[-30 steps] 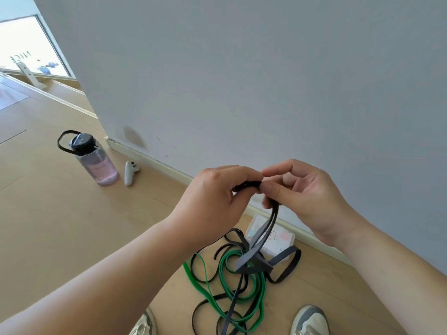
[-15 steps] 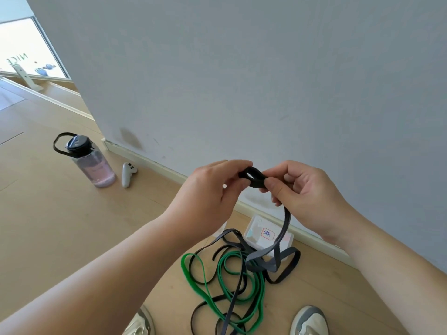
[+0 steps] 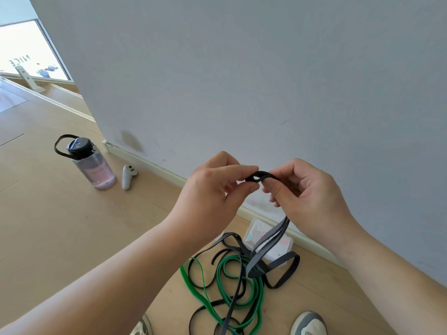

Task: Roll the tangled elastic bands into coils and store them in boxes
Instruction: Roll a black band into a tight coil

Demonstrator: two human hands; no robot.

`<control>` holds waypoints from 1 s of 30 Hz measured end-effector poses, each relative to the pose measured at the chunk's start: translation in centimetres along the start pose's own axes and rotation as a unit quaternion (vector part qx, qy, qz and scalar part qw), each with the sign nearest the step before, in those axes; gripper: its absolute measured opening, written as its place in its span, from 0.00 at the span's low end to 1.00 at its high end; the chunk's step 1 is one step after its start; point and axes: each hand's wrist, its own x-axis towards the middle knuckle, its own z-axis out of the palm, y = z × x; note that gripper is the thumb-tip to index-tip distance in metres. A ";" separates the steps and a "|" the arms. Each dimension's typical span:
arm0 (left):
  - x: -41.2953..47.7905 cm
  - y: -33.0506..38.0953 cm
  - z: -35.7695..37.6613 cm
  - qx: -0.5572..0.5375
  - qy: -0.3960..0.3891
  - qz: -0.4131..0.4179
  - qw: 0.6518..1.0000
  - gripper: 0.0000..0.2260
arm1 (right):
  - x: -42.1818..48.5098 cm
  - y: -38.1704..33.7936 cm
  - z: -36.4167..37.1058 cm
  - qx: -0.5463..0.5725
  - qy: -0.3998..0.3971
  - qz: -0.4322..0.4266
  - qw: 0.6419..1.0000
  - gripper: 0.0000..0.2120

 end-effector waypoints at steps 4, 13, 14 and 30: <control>-0.2 -0.2 0.4 0.032 -0.017 0.040 0.999 0.11 | 0.1 -0.1 -0.2 -0.010 0.024 0.010 1.000 0.03; -0.4 0.0 0.5 0.050 -0.006 0.071 0.996 0.11 | -0.1 -0.8 0.4 0.094 0.010 0.033 0.995 0.03; -0.4 0.1 0.5 0.071 -0.016 0.087 0.994 0.15 | -0.1 -0.8 0.2 0.094 -0.001 0.025 0.995 0.03; -0.4 -0.2 1.0 0.084 0.004 0.055 0.995 0.14 | 0.0 -0.4 0.1 0.136 0.012 0.068 0.988 0.02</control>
